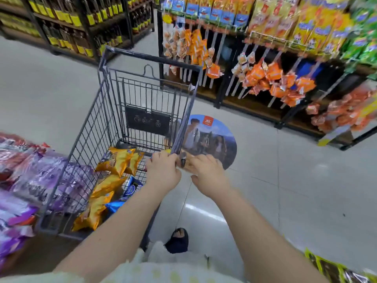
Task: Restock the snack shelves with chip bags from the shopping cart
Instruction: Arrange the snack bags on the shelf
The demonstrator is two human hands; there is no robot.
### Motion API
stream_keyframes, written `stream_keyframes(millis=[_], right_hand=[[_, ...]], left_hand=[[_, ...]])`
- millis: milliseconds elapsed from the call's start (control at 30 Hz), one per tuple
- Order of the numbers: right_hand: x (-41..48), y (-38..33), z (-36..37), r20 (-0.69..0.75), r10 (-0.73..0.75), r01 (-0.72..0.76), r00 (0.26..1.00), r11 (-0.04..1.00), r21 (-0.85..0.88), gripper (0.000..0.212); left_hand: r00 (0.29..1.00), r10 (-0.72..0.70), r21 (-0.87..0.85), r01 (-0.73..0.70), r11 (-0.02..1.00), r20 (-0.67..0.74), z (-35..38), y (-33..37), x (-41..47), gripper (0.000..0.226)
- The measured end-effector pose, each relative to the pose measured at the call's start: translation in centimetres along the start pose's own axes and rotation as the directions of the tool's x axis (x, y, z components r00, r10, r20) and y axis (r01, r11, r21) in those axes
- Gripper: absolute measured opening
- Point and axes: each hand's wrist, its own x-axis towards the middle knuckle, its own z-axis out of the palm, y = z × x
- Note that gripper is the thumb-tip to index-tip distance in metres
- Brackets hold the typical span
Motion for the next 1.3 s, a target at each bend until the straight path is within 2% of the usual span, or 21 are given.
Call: stream_keyframes(millis=[133, 400, 500, 633, 800, 933, 1033, 1100, 1167, 1233, 1300], right_hand=[[8.4, 1.5, -1.4, 0.027, -0.085, 0.085, 0.996, 0.996, -0.002, 0.038], [22.3, 2.1, -0.1, 0.163, -0.286, 0.276, 0.944, 0.958, 0.081, 0.039], [28.1, 1.8, 0.7, 0.199, -0.394, 0.387, 0.897, 0.919, 0.075, 0.036], [35.6, 1.6, 1.6, 0.367, -0.519, 0.551, 0.772, 0.834, 0.02, 0.04], [43.3, 1.7, 4.4, 0.537, -0.541, 0.617, 0.647, 0.785, 0.049, 0.045], [45.6, 1.4, 9.3, 0.695, -0.473, 0.487, 0.541, 0.85, 0.2, 0.041], [46.2, 1.2, 13.3, 0.828, -0.365, 0.416, 0.425, 0.892, 0.179, 0.04], [46.8, 1.0, 16.2, 0.875, -0.309, 0.402, 0.373, 0.904, 0.148, 0.034], [47.4, 1.1, 19.2, 0.898, -0.255, 0.396, 0.357, 0.912, 0.101, 0.038], [47.9, 1.4, 22.2, 0.918, -0.19, 0.371, 0.348, 0.927, 0.051, 0.04], [48.3, 1.7, 25.0, 0.925, -0.142, 0.35, 0.353, 0.937, 0.01, 0.037]], left_hand=[[0.996, -0.091, -0.001, 0.091, 0.996, -0.014, -1.3, -0.9, 6.7, 0.037], [0.948, -0.316, 0.04, 0.315, 0.948, 0.02, -1.8, -3.4, 14.9, 0.037], [0.907, -0.419, 0.034, 0.418, 0.908, 0.036, -1.3, -4.2, 18.2, 0.039], [0.807, -0.585, -0.004, 0.587, 0.809, 0.078, -0.1, -5.5, 22.5, 0.039], [0.586, -0.788, -0.123, 0.811, 0.573, 0.188, 3.4, -7.0, 26.1, 0.034], [0.407, -0.833, -0.135, 0.913, 0.386, 0.374, 7.8, -7.4, 26.7, 0.04], [0.28, -0.816, -0.161, 0.96, 0.23, 0.506, 11.5, -8.2, 26.3, 0.043], [0.19, -0.781, -0.189, 0.977, 0.094, 0.595, 13.8, -8.9, 25.8, 0.045], [0.145, -0.737, -0.293, 0.953, -0.075, 0.66, 16.4, -9.7, 25.5, 0.054], [0.099, -0.68, -0.399, 0.866, -0.3, 0.726, 18.7, -10.3, 25.3, 0.06], [0.032, -0.629, -0.416, 0.777, -0.473, 0.776, 20.8, -11.0, 25.1, 0.061]])
